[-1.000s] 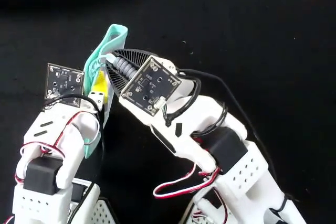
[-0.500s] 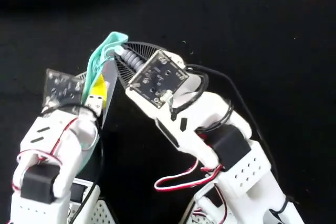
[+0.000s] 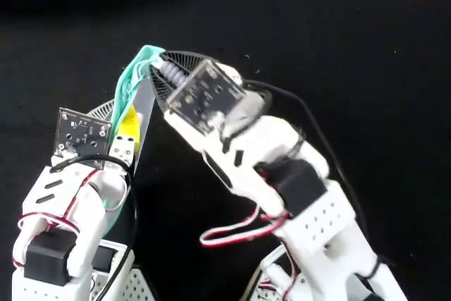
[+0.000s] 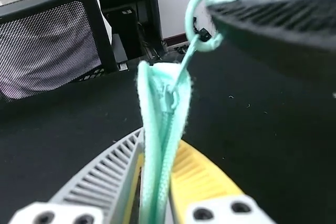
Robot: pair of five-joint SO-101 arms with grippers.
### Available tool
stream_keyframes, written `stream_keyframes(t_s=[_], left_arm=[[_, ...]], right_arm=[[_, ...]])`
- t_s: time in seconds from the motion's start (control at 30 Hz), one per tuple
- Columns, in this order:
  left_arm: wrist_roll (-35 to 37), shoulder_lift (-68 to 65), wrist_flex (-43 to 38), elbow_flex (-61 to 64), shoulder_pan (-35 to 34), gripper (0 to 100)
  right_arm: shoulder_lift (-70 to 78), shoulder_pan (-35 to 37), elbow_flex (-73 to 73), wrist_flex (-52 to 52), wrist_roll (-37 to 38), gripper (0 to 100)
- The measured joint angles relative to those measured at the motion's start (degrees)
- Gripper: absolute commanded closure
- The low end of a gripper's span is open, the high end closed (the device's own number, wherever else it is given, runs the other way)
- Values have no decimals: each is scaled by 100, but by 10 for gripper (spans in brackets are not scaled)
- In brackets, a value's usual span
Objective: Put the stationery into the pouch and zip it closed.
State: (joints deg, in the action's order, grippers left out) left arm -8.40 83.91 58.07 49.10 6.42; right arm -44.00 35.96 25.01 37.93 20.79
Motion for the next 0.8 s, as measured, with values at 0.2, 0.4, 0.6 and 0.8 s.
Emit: stream_keyframes(t_s=[0.2, 0.4, 0.6, 0.8], left_arm=[[-18, -9, 0, 9, 0, 970], [-18, -9, 53, 9, 0, 970], [-18, -9, 158, 18, 53, 970], [-18, -18, 158, 18, 97, 970]], right_arm=[[316, -149, 0, -211, 0, 986], [343, -158, 0, -246, 0, 986], [756, -202, 0, -431, -9, 986], [941, -316, -9, -475, -9, 986]])
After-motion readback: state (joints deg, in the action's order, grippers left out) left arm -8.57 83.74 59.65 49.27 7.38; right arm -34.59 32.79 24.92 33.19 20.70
